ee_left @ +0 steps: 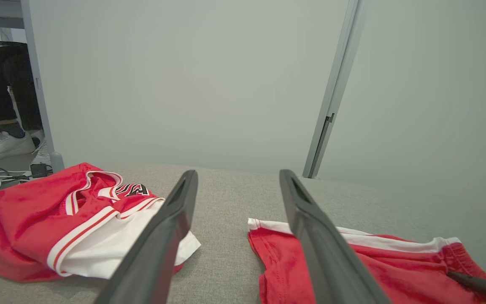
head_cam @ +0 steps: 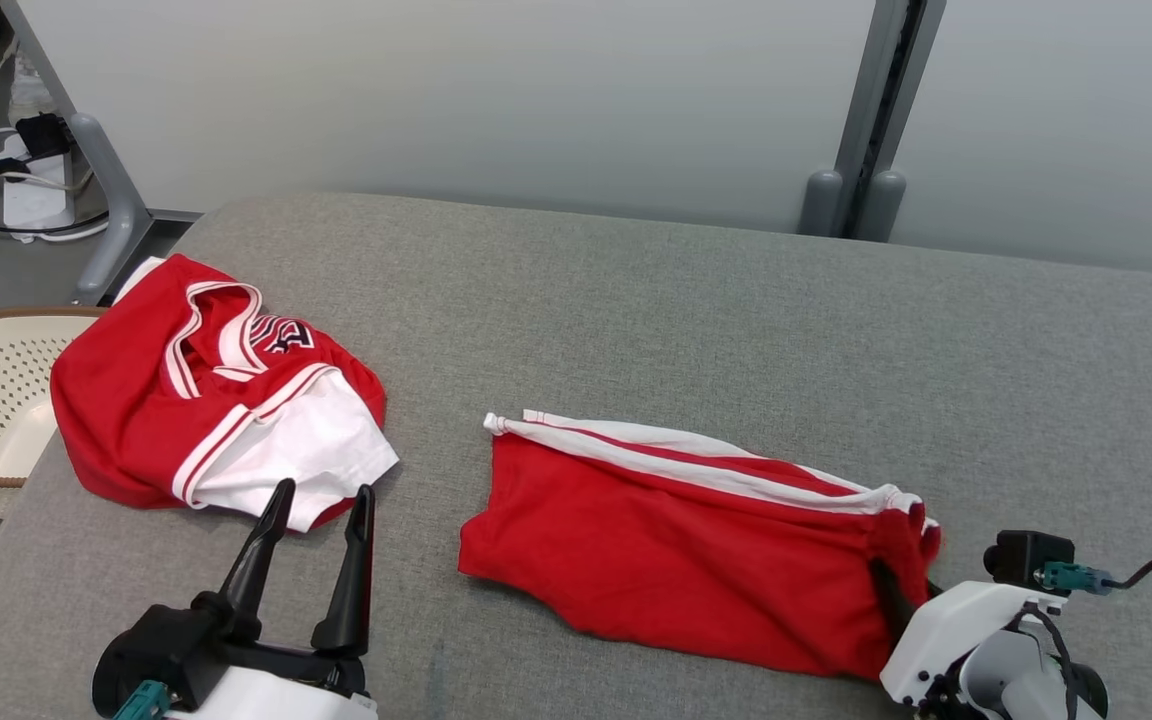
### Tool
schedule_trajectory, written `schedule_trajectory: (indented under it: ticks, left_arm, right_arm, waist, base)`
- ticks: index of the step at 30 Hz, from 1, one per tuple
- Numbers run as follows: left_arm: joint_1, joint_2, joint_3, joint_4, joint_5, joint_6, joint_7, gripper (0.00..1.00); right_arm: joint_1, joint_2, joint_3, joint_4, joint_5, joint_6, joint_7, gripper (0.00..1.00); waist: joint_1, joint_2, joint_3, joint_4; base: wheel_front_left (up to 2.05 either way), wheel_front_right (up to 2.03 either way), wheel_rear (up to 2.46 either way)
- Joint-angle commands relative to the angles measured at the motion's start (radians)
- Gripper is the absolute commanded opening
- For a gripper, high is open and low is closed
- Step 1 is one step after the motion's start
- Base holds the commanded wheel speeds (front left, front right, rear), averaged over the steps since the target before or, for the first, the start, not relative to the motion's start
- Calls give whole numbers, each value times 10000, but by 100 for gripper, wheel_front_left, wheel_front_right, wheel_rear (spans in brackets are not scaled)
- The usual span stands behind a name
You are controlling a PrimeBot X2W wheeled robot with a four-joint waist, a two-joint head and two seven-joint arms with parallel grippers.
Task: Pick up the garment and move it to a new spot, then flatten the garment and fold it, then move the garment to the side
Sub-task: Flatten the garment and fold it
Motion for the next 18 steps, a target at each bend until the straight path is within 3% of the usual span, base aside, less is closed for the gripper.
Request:
schedule_trajectory:
  ticks: [1,9,18]
  left_arm:
    - [-101,8,83,32,77,-45,-49,100]
    - [20,-57,236,55,109,-117,-49,100]
    - [79,-160,351,29,193,-191,-49,100]
  right_arm:
    - [246,53,256,-72,256,6,109,0]
    - [-12,-443,553,-663,1281,4,51,0]
    - [-163,-2267,689,-1585,2232,4,1033,0]
  waist:
    - [0,-1,-22,-1]
    - [0,-1,-75,-320]
    - [0,-1,-181,-1078]
  base:
    - [0,0,0]
    - [0,0,0]
    - [0,0,0]
